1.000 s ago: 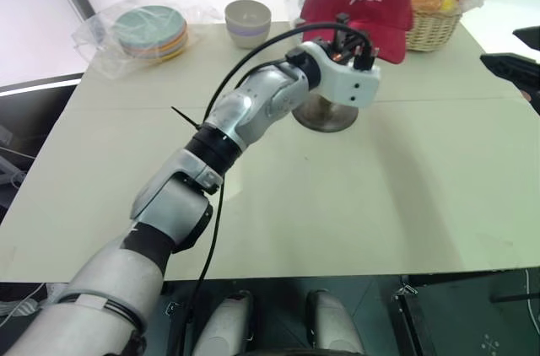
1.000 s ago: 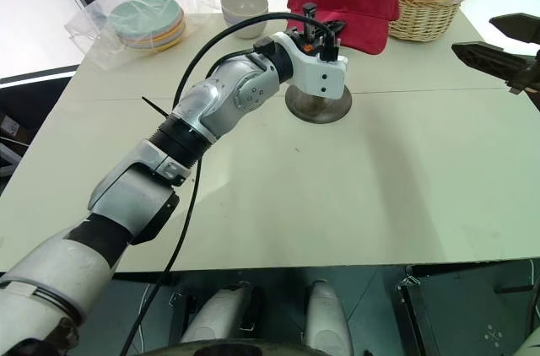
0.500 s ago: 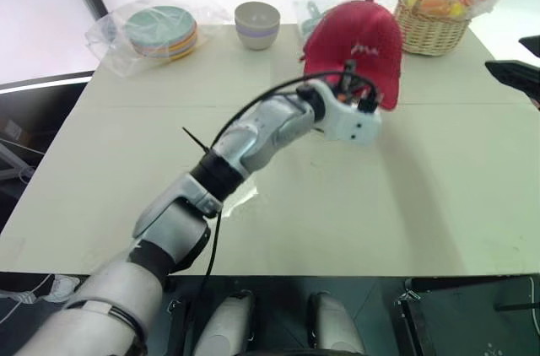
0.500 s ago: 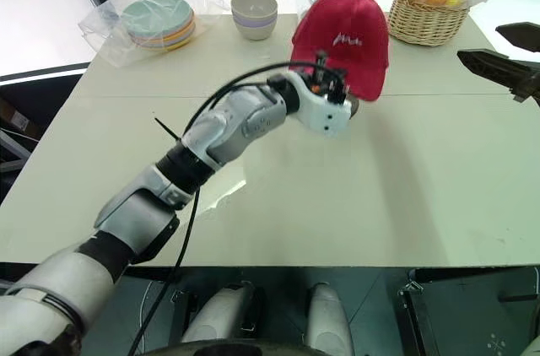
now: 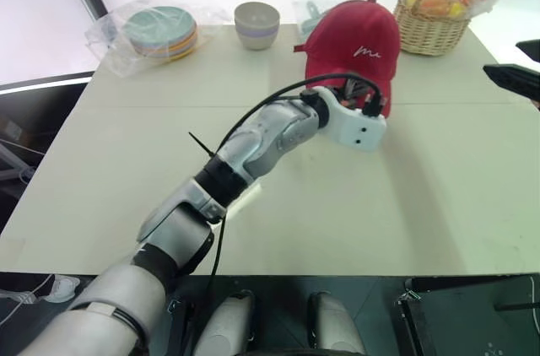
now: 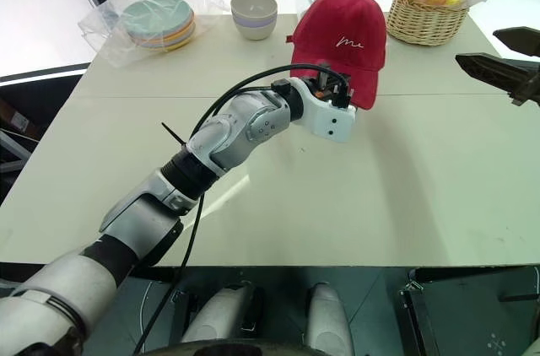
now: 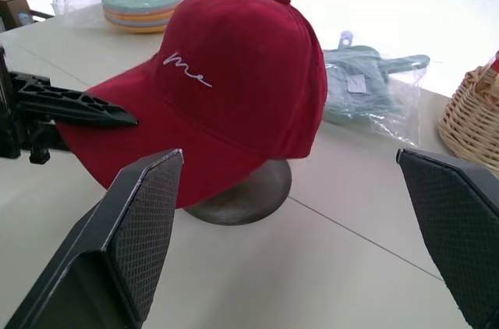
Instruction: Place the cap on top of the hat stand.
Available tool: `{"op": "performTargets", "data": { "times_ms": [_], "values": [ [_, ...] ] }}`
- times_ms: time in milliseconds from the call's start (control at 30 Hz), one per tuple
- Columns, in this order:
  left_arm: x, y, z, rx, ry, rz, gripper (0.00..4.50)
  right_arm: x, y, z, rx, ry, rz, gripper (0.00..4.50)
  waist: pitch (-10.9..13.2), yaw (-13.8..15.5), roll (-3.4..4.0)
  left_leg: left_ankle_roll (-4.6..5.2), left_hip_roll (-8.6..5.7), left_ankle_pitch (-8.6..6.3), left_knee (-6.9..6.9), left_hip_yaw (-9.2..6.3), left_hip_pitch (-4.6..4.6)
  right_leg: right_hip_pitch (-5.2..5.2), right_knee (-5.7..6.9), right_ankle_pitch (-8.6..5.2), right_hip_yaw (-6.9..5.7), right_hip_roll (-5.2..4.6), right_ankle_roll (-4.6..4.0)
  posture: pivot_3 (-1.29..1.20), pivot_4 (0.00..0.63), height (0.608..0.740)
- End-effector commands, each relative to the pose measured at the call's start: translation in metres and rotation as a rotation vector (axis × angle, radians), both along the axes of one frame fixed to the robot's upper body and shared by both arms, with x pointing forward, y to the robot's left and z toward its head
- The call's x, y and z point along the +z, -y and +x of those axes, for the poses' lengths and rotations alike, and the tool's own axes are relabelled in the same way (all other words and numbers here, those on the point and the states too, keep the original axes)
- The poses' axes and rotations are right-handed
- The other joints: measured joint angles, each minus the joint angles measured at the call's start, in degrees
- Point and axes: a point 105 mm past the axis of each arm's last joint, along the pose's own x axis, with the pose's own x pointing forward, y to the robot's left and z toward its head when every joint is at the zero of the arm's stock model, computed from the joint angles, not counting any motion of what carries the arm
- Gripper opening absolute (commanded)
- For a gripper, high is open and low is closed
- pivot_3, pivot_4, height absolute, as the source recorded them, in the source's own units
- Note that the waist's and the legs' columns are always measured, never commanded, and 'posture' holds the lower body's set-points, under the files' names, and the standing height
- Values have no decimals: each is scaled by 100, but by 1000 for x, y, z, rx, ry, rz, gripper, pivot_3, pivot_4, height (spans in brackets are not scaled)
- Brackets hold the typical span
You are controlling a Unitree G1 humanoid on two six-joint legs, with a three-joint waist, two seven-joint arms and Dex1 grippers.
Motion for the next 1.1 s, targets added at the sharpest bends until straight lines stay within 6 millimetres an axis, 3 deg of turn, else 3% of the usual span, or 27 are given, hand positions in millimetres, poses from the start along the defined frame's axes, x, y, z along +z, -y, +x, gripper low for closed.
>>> {"op": "performTargets", "data": {
  "times_ms": [33,133,400,533,700,833,933,1100],
  "values": [
    [12,5,-6,-31,23,-33,3102,18,1,-7,1,69,-20,4500,0,-2,0,0,0,0,0,0,0,0,0,0,0,0,0,0,150,740],
    [14,5,-7,-35,24,-32,4477,18,1,-6,0,71,-21,4500,0,-3,0,0,1,0,-1,0,0,-1,0,0,0,0,0,0,150,740],
    [14,6,-13,-61,-45,-34,4477,16,1,-5,-2,74,-22,4500,0,-1,0,0,1,0,-1,0,0,0,0,0,0,0,0,0,150,740],
    [12,-4,-24,-85,-280,0,4477,15,1,-5,-4,72,-26,4500,0,-7,1,0,1,0,0,0,-1,-1,0,0,0,0,0,0,150,740],
    [45,-21,-32,-99,-483,-93,4477,15,0,-4,-5,75,-28,4500,0,-15,2,0,3,0,0,0,-2,-2,0,0,0,2,0,0,150,740],
    [88,-27,-30,-155,-581,-318,4477,15,-1,-3,-2,78,-26,4500,1,-2,2,0,3,0,3,-1,-2,0,0,0,-1,2,0,0,150,740],
    [118,-42,-8,-102,-565,-511,4477,15,-4,0,8,80,-22,4500,1,-7,1,2,3,-1,5,-2,-2,1,0,0,-2,2,0,0,150,740],
    [140,-73,18,-32,-560,-643,4477,15,-6,4,19,78,-23,4500,0,-30,2,1,4,-1,3,-1,-1,-2,2,0,-2,5,0,0,150,740]
  ]
}}
